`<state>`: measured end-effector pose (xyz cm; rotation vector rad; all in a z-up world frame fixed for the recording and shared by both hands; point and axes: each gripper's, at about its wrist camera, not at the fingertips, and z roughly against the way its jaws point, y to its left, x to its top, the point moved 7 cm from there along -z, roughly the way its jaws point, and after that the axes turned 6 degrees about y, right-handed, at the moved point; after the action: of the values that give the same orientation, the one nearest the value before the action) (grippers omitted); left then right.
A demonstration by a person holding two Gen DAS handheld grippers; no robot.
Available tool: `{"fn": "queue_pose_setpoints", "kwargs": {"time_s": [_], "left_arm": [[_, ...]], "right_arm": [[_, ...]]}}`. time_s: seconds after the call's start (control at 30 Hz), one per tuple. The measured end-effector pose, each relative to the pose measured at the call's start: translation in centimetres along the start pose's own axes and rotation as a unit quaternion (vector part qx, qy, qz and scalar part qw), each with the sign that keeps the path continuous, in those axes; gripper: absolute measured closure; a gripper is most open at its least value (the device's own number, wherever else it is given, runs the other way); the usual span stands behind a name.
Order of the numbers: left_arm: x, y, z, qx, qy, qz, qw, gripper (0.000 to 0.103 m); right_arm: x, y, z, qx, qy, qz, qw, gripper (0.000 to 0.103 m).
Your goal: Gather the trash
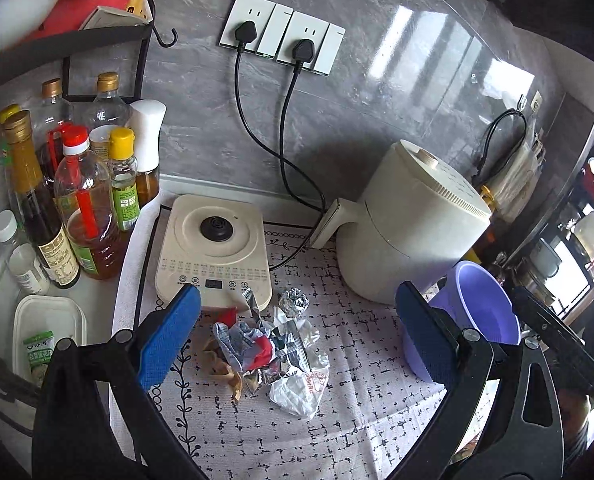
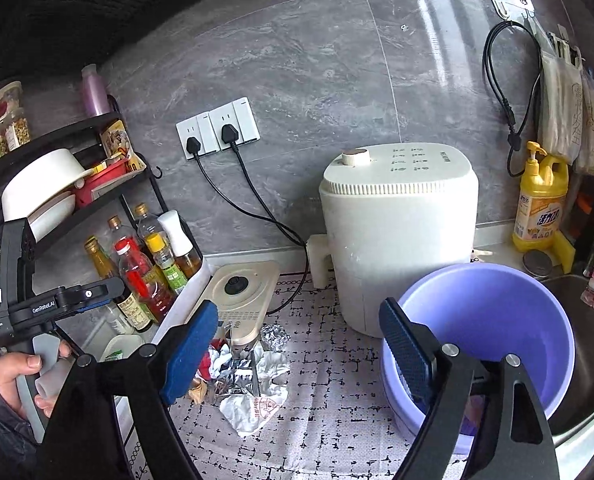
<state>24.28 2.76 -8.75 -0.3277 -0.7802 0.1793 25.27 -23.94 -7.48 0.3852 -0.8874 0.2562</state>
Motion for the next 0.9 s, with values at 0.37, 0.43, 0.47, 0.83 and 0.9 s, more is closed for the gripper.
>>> {"fn": "queue_pose_setpoints", "kwargs": {"time_s": [0.37, 0.43, 0.47, 0.83, 0.9], "left_arm": [[-2.3, 2.7, -2.8, 0.009, 0.025, 0.024, 0.9994, 0.015], [-2.9, 3.2, -4.2, 0.012, 0.038, 0.023, 0.9989, 0.016], [-3.3, 3.5, -5.0, 0.014, 0.047, 0.024, 0.9985, 0.02], [-6.4, 7.1, -11.9, 0.022, 0.138, 0.059, 0.9885, 0.057], [-6.9, 7.3, -13.0, 0.028, 0.15, 0.058, 0.9866, 0.057]], "right_arm": [[-1.8, 3.8, -6.3, 0.049, 0.071, 0.05, 0.995, 0.037], [-2.3, 4.0, -7.7, 0.051, 0.086, 0.059, 0.993, 0.038], [-2.6, 4.0, -8.6, 0.05, 0.096, 0.062, 0.992, 0.039], [-4.5, 3.6, -15.0, 0.058, 0.166, 0.062, 0.982, 0.041], [-5.0, 3.3, -15.8, 0.057, 0.176, 0.058, 0.981, 0.041]]}}
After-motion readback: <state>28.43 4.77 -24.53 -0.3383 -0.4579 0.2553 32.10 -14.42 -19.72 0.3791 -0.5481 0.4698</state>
